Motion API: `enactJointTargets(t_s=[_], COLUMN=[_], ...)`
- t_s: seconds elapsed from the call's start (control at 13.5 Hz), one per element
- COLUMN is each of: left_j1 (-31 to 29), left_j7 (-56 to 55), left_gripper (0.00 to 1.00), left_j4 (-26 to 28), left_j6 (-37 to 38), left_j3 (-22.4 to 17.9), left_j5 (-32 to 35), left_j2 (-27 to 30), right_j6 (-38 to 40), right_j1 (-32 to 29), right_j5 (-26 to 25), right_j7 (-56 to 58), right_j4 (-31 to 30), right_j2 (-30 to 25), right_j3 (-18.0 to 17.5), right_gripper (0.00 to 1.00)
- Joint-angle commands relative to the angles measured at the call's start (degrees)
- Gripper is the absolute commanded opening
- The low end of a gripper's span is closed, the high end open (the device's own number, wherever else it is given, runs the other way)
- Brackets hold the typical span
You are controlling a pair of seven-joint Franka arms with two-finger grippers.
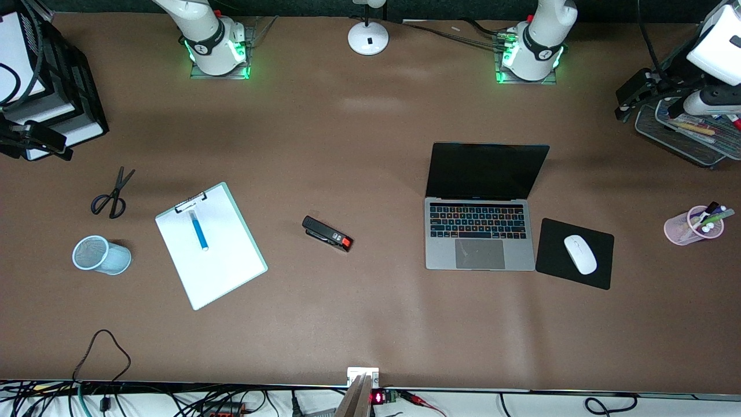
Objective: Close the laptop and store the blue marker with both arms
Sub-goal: 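Raise the left arm and move the left gripper toward the laptop lid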
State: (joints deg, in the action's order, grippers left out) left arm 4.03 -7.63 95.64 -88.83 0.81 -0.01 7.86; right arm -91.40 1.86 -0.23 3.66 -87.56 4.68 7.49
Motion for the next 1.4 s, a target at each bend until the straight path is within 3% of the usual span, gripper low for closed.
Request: enactJointTargets(t_s=[0.0, 0.44, 1.04, 1.33], left_j1=[-0.2, -0.1, 0.5, 0.4], left_j7=[0.8, 0.7, 0.2, 0.0], left_gripper=[1.00, 1.00, 1.00, 1.00], left_j4=[-0.9, -3.7, 1.1, 7.4], left_j6=[1.6, 2.9, 7.6, 7.4], left_j3=[0.1, 0.1, 0.8, 1.9], left_j5=[-0.5, -0.5, -0.8, -1.0], left_j2=[-0.2, -1.9, -2.0, -0.2], right_j6=[0.8, 0.8, 0.8, 0.8], right_j1=[0.0, 0.1, 0.1, 0.1], right_j5=[-0.8, -0.8, -0.7, -0.7], right_j7=[-0.6, -0.7, -0.7, -0.7], right_j4=[0.1, 0.1, 0.1, 0.1], right_j2=[-0.6, -0.6, -0.6, -0.6], right_j3=[-0.4, -0.5, -0.5, -0.5], right_gripper=[1.00, 1.00, 1.00, 1.00])
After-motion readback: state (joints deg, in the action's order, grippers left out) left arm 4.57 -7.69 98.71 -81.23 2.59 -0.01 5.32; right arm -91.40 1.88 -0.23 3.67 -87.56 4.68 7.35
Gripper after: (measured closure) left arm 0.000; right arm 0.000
